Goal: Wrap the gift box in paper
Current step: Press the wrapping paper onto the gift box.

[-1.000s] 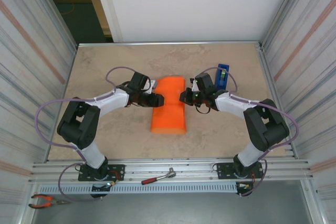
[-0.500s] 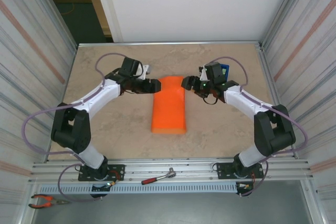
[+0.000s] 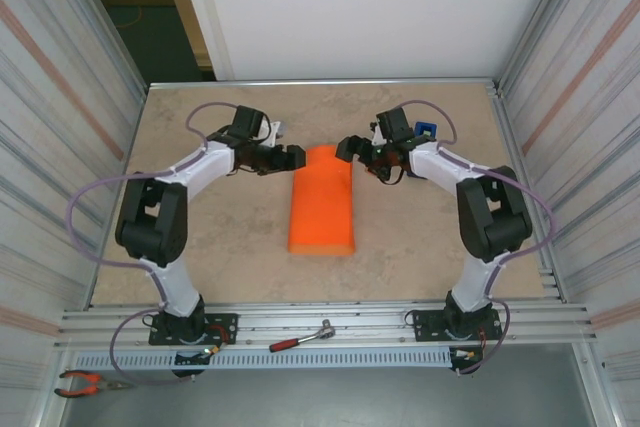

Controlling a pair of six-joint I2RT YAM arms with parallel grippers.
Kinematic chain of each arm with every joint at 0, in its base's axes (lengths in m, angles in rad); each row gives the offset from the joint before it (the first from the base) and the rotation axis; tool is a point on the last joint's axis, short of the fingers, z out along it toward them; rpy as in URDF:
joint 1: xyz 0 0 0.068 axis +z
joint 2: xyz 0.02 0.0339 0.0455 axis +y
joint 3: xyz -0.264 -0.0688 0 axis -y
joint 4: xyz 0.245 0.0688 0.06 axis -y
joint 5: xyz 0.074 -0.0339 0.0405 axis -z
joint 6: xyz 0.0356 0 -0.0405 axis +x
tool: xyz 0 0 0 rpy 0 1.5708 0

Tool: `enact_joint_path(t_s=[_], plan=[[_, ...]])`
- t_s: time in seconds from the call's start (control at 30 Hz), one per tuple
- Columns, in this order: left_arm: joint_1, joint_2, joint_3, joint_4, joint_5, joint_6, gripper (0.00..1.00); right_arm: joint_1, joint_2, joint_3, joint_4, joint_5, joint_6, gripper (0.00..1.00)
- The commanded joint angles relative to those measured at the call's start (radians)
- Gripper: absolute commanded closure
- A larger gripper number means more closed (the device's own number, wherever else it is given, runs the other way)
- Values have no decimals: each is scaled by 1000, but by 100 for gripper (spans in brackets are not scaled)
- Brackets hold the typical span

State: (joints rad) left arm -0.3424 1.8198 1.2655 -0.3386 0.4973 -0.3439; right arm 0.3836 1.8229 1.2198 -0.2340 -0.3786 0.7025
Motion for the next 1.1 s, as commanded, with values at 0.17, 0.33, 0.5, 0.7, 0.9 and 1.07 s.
enact_joint_path(t_s=[0.17, 0.33, 0.5, 0.7, 0.9, 1.07], plan=[[-35, 132, 84, 65, 17, -32, 27, 9, 159, 74, 78, -52, 61, 15], [-35, 150, 49, 126, -14, -84, 46, 11, 220, 109, 92, -78, 75, 41], [-35, 153, 18, 171, -28, -117, 53, 11, 245, 122, 105, -88, 89, 56], [-37, 127, -32, 219, -89, -161, 53, 8, 255, 153, 93, -89, 91, 57], [-25, 105, -16, 239, -108, -183, 42, -8, 205, 174, 44, -35, 73, 15], [4, 48, 31, 218, -72, -151, 31, -13, 47, 123, -47, 133, 14, 2]])
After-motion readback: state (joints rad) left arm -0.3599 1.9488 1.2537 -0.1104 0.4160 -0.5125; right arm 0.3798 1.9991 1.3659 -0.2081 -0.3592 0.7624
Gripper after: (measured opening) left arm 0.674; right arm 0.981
